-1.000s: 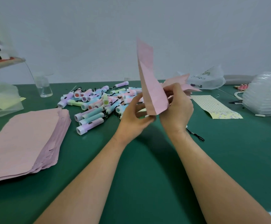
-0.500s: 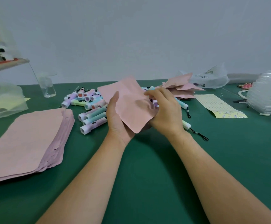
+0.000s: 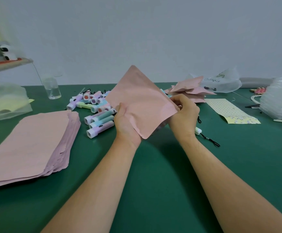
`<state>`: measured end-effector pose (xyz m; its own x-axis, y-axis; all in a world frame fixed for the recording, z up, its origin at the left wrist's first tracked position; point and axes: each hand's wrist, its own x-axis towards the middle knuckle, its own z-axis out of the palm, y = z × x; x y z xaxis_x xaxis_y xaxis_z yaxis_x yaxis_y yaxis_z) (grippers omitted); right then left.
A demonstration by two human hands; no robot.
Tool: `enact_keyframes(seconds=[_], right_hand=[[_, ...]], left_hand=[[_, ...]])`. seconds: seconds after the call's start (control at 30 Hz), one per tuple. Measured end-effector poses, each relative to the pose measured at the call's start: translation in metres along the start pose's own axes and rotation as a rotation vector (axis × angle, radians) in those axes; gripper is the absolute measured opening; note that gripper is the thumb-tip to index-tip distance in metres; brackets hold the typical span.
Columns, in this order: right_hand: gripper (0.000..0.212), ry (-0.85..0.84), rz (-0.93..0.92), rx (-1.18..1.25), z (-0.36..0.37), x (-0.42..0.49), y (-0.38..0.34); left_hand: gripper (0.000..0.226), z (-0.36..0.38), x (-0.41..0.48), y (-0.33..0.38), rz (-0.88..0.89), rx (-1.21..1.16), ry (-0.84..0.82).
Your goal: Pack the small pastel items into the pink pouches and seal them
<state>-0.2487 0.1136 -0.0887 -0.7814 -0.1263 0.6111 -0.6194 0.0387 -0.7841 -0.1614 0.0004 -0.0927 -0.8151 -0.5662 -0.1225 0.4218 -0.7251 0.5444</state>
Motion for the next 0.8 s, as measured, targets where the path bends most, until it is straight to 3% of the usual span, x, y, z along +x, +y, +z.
enact_keyframes(seconds=[0.1,0.17,0.23,0.33,0.4,0.43,0.53,0.7,0.8], right_hand=[[0.031,-0.122,-0.051,0.003,0.001,-0.001,-0.005],[0.035,-0.076,-0.024,0.015,0.002,-0.002,-0.008],[0.022,0.019,0.009,-0.015,0.001,0.000,-0.007],[0.019,0.100,0.024,-0.090,-0.005,0.004,-0.003],[0.019,0.100,0.029,-0.113,-0.008,0.005,0.000],[0.019,0.103,0.033,-0.129,-0.009,0.005,0.001],[0.023,0.108,0.015,-0.173,-0.009,0.007,0.002],[0.037,0.005,-0.157,-0.236,-0.004,-0.003,-0.008],[0.033,-0.010,-0.101,-0.430,0.004,-0.008,-0.009]], left_hand=[[0.046,-0.006,0.000,0.003,0.003,-0.018,0.024],[0.043,-0.005,0.002,0.006,0.027,0.063,-0.010],[0.048,-0.002,0.006,0.004,0.138,0.239,0.032],[0.089,-0.001,-0.002,-0.001,0.651,0.683,0.248],[0.097,-0.003,-0.010,-0.005,0.979,1.078,0.053],[0.098,-0.003,-0.012,-0.007,1.038,1.258,-0.084],[0.089,-0.003,-0.012,-0.017,1.048,1.609,-0.193],[0.073,0.002,-0.006,-0.018,0.944,1.707,0.029],[0.056,0.001,-0.004,-0.017,0.935,1.679,0.014]])
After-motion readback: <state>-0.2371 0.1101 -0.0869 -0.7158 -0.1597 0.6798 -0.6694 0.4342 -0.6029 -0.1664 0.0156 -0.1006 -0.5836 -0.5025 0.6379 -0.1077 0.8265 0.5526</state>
